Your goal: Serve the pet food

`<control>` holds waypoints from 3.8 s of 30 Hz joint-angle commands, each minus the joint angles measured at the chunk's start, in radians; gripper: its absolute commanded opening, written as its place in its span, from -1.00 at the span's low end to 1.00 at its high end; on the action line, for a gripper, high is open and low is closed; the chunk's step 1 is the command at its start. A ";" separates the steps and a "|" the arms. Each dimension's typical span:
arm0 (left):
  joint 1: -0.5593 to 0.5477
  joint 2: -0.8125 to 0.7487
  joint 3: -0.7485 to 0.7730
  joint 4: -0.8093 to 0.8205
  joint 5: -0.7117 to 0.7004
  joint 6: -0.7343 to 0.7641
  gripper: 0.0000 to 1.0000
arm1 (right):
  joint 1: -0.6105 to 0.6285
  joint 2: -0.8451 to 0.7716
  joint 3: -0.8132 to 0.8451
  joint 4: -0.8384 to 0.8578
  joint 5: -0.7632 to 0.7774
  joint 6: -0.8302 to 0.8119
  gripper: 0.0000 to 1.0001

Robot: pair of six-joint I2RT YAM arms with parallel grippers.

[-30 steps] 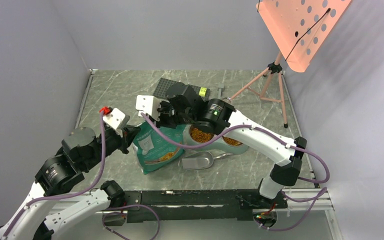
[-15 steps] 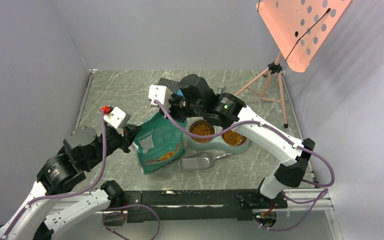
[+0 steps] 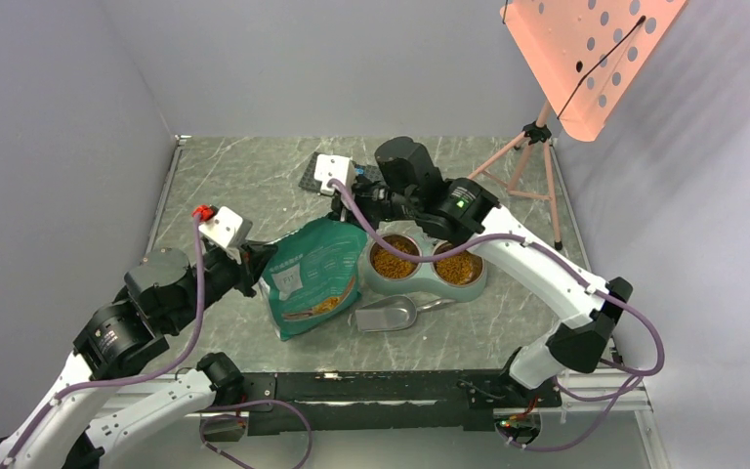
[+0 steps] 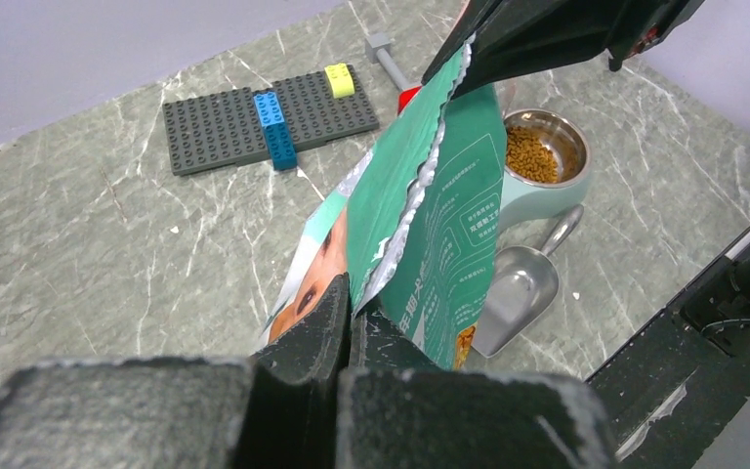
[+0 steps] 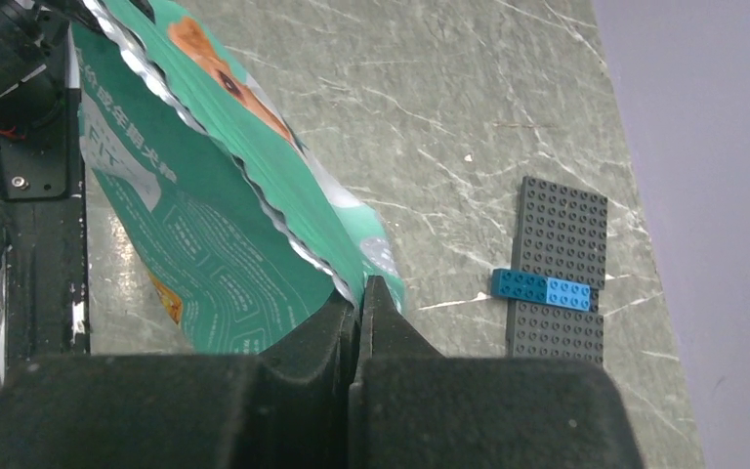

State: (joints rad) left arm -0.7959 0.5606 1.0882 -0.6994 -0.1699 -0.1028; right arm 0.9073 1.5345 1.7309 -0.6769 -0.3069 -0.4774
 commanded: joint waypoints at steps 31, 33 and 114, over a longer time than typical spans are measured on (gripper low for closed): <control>0.006 -0.044 0.063 -0.133 0.070 -0.012 -0.91 | -0.050 -0.150 -0.034 0.000 0.092 -0.011 0.99; 0.006 -0.031 0.080 -0.145 0.074 -0.009 -0.61 | -0.026 -0.126 -0.020 0.025 0.100 -0.003 0.99; 0.413 0.558 0.818 -0.553 -0.345 -0.854 -1.00 | 0.418 0.255 0.156 0.487 0.695 0.377 0.19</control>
State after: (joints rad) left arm -0.3912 1.2552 1.9205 -1.5852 -0.4564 -1.0561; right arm 1.3193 1.7363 1.7557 -0.1680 0.3283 -0.0650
